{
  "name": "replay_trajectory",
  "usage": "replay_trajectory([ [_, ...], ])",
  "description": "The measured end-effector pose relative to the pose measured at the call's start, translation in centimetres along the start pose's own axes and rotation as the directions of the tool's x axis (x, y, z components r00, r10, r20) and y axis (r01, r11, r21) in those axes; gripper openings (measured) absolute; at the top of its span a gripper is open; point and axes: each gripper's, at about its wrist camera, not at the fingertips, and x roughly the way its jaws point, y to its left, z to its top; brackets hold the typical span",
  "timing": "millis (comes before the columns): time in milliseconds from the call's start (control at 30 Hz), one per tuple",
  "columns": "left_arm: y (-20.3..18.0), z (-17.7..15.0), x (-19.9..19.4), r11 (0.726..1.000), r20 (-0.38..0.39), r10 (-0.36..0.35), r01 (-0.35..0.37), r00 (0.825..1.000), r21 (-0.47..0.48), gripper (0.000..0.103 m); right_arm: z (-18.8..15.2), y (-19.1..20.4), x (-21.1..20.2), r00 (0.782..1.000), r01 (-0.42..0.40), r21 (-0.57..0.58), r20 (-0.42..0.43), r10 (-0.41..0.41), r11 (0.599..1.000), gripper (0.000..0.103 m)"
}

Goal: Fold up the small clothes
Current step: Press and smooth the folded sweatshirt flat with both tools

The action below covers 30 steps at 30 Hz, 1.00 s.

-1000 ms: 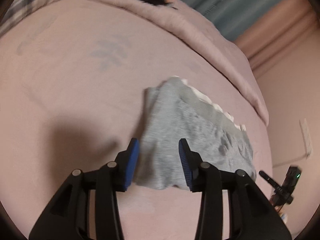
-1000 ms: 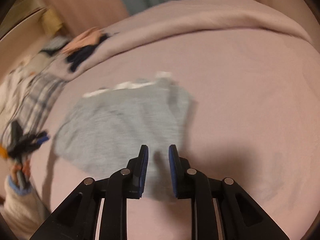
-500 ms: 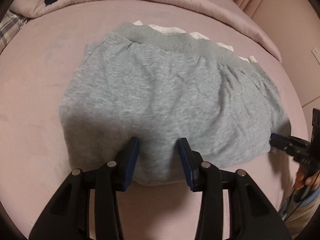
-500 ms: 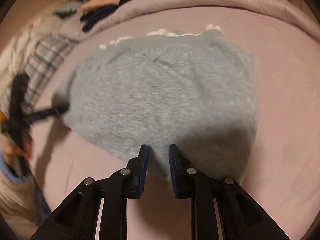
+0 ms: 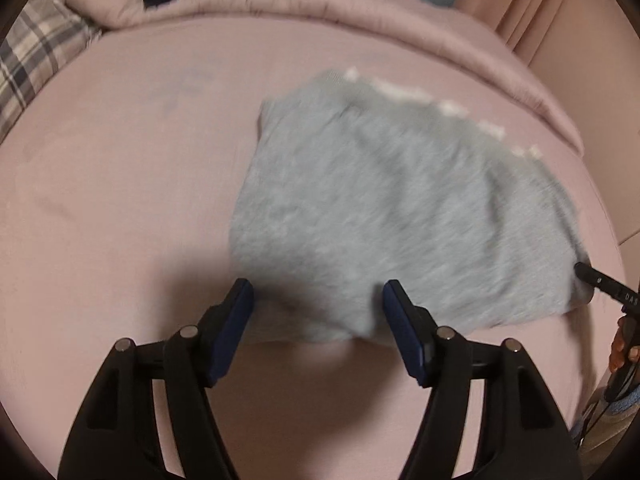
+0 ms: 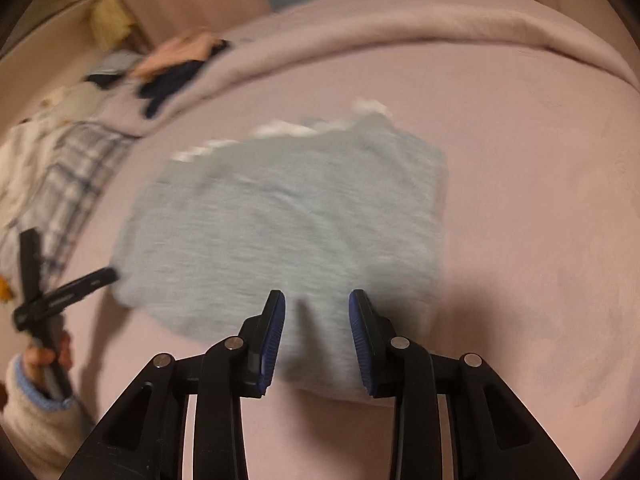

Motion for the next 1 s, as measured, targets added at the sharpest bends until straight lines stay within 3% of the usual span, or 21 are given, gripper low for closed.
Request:
replay_trajectory([
  [167, 1.2, -0.7, -0.1, 0.999, -0.011, -0.030, 0.029, 1.000, -0.016, 0.069, -1.2, -2.0, 0.0, 0.999, -0.053, 0.072, 0.008, 0.052, 0.996, 0.032],
  [300, 2.1, -0.7, -2.3, 0.999, 0.028, -0.032, 0.032, 0.999, -0.019, 0.068, -0.6, -1.6, -1.4, 1.000, -0.023, 0.030, -0.015, 0.023, 0.999, 0.033],
  [500, 0.8, 2.6, -4.6, 0.993, 0.125, -0.114, 0.118, 0.986, -0.021, 0.069, 2.8, -0.5, -2.6, 0.996, -0.034, 0.000, 0.087, 0.034, 0.999, 0.035],
  [633, -0.7, 6.2, -3.0, 0.980, 0.135, -0.193, 0.197, 0.972, -0.015, 0.069, 5.5, 0.5, -0.5, 0.993, -0.019, -0.015, 0.114, 0.020, 1.000, 0.035],
  [733, -1.3, 8.6, 0.0, 0.972, 0.095, -0.221, 0.227, 0.971, -0.056, 0.067, 7.4, 0.9, 1.6, 0.993, -0.032, -0.002, 0.112, 0.032, 0.999, 0.035],
  [867, -0.9, 9.6, 3.0, 0.978, 0.042, -0.182, 0.186, 0.982, -0.094, 0.067, 8.7, 0.4, 3.8, 0.994, -0.055, 0.028, 0.091, 0.052, 0.998, 0.035],
  [933, 0.2, 9.5, 4.7, 0.979, -0.004, -0.161, 0.159, 0.987, -0.127, 0.057, 8.5, -0.7, 4.6, 0.998, -0.033, 0.056, 0.064, 0.029, 0.998, 0.035],
  [1000, 0.6, 9.3, 4.7, 0.978, 0.007, -0.169, 0.169, 0.986, -0.118, 0.054, 8.2, -2.3, 5.2, 0.998, -0.043, 0.114, 0.046, 0.038, 0.993, 0.035],
])
